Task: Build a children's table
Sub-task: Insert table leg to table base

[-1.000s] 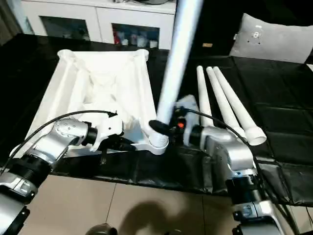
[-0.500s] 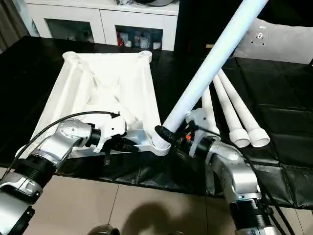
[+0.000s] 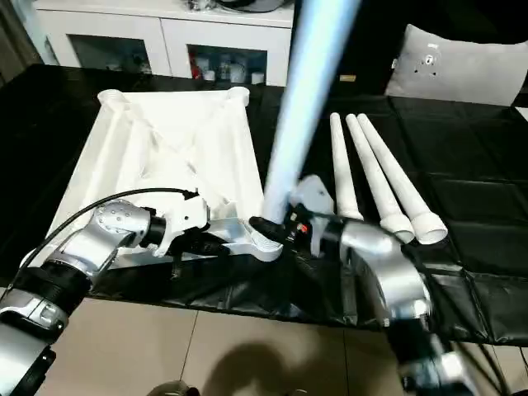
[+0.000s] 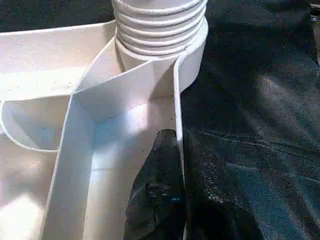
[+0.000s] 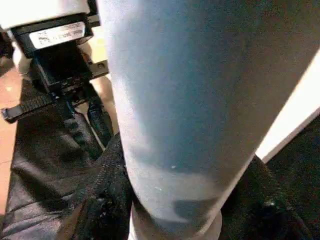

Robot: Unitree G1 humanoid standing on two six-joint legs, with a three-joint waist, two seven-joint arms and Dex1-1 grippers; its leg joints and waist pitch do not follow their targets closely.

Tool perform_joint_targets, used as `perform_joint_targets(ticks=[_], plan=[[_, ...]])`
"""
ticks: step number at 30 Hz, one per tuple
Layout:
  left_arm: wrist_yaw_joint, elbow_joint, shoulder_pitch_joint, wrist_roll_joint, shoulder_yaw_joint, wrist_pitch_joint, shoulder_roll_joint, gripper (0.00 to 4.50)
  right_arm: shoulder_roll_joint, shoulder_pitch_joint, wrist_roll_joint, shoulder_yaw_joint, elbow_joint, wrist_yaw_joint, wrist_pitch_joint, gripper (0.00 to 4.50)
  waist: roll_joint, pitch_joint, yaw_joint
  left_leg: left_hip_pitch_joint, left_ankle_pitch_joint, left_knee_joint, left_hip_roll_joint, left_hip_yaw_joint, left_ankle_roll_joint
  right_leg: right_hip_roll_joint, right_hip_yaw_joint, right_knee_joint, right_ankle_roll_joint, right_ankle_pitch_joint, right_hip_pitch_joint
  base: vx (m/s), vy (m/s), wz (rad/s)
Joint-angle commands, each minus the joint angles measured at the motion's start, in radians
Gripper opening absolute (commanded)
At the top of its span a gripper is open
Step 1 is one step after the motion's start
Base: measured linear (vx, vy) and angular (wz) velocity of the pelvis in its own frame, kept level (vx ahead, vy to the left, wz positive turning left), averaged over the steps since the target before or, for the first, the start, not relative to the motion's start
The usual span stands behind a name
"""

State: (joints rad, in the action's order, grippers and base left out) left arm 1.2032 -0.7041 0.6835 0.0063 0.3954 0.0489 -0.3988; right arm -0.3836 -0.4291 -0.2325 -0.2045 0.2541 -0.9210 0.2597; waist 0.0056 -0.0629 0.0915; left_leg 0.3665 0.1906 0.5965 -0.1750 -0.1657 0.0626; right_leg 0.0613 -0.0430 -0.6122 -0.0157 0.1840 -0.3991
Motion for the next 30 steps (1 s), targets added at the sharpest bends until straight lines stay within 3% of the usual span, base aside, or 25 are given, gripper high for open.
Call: perform_joint_targets(ticks=[1, 5, 9, 10, 12, 17, 19, 22, 25, 29, 30], plan=[[0.019, 0.014, 0.058, 0.001, -0.018, 0.041, 0.006, 0.0, -0.002, 0.042, 0.057, -0.106, 0.102, -0.046, 0.081, 1.89, 0.009, 0.042, -0.006, -0.01, 0.292, -0.089, -0.051, 0.017, -0.006, 0.082, 0.047, 0.088, -0.198, 0.294, 0.038, 0.0, 0.0, 0.0], [0.014, -0.03, 0.095, 0.02, -0.014, 0.056, 0.005, 0.0, 0.003, 0.014, 0.072, -0.135, 0.128, -0.071, 0.091, 1.89, 0.001, 0.04, -0.006, -0.009, 0.274, -0.09, -0.053, 0.017, -0.012, 0.085, 0.048, 0.087, -0.197, 0.293, 0.04, 0.0, 0.0, 0.0], [0.002, -0.058, 0.117, 0.029, -0.022, 0.053, -0.003, 0.0, 0.019, -0.005, 0.075, -0.136, 0.133, -0.069, 0.104, 1.89, 0.0, 0.033, -0.008, -0.013, 0.304, -0.095, -0.055, 0.018, -0.007, 0.089, 0.05, 0.096, -0.183, 0.371, 0.034, 0.0, 0.0, 0.0], [-0.002, -0.065, 0.121, 0.028, -0.031, 0.046, -0.01, 0.0, 0.028, -0.01, 0.065, -0.129, 0.128, -0.071, 0.113, 1.89, -0.007, 0.025, -0.01, -0.011, 0.316, -0.098, -0.056, 0.019, -0.007, 0.087, 0.05, 0.097, -0.174, 0.399, 0.03, 0.0, 0.0, 0.0], [-0.007, -0.077, 0.124, 0.029, -0.039, 0.046, -0.019, 0.0, 0.038, -0.016, 0.06, -0.123, 0.132, -0.069, 0.118, 1.89, -0.003, 0.025, -0.01, -0.016, 0.332, -0.1, -0.057, 0.02, -0.003, 0.089, 0.052, 0.1, -0.172, 0.418, 0.026, 0.0, 0.0, 0.0], [-0.02, -0.054, 0.097, 0.01, -0.071, 0.002, -0.033, 0.0, 0.061, -0.018, 0.067, -0.106, 0.148, -0.029, 0.121, 1.89, -0.009, 0.012, -0.012, -0.017, 0.371, -0.107, -0.057, 0.023, 0.01, 0.093, 0.054, 0.109, -0.153, 0.494, 0.022, 0.0, 0.0, 0.0], [-0.027, -0.028, 0.077, -0.005, -0.087, -0.031, -0.033, 0.0, 0.072, -0.018, 0.071, -0.092, 0.157, 0.001, 0.121, 1.89, -0.011, 0.009, -0.015, -0.016, 0.37, -0.111, -0.056, 0.027, 0.013, 0.098, 0.055, 0.115, -0.131, 0.567, 0.023, 0.0, 0.0, 0.0], [-0.056, 0.018, 0.046, -0.012, -0.105, -0.074, -0.037, 0.0, 0.091, -0.021, 0.078, -0.07, 0.173, 0.049, 0.118, 1.89, -0.011, 0.006, -0.02, -0.017, 0.365, -0.114, -0.056, 0.029, 0.01, 0.098, 0.055, 0.12, -0.117, 0.603, 0.019, 0.0, 0.0, 0.0], [-0.135, 0.161, -0.033, -0.024, -0.136, -0.204, -0.044, 0.0, 0.108, -0.018, 0.092, -0.05, 0.171, 0.116, 0.127, 1.89, -0.007, 0.006, -0.032, -0.01, 0.341, -0.121, -0.059, 0.028, 0.01, 0.094, 0.051, 0.115, -0.139, 0.531, 0.023, 0.0, 0.0, 0.0], [-0.202, 0.342, -0.11, -0.003, -0.155, -0.348, -0.023, 0.0, 0.126, -0.025, 0.102, -0.032, 0.177, 0.178, 0.137, 1.89, -0.006, 0.007, -0.044, -0.012, 0.334, -0.121, -0.062, 0.023, 0.014, 0.089, 0.054, 0.108, -0.174, 0.445, 0.023, 0.0, 0.0, 0.0], [-0.246, 0.468, -0.16, 0.007, -0.152, -0.445, 0.016, 0.0, 0.146, -0.036, 0.109, -0.018, 0.194, 0.228, 0.144, 1.89, 0.0, 0.013, -0.045, -0.012, 0.317, -0.119, -0.063, 0.02, 0.013, 0.088, 0.055, 0.104, -0.19, 0.398, 0.028, 0.0, 0.0, 0.0]])
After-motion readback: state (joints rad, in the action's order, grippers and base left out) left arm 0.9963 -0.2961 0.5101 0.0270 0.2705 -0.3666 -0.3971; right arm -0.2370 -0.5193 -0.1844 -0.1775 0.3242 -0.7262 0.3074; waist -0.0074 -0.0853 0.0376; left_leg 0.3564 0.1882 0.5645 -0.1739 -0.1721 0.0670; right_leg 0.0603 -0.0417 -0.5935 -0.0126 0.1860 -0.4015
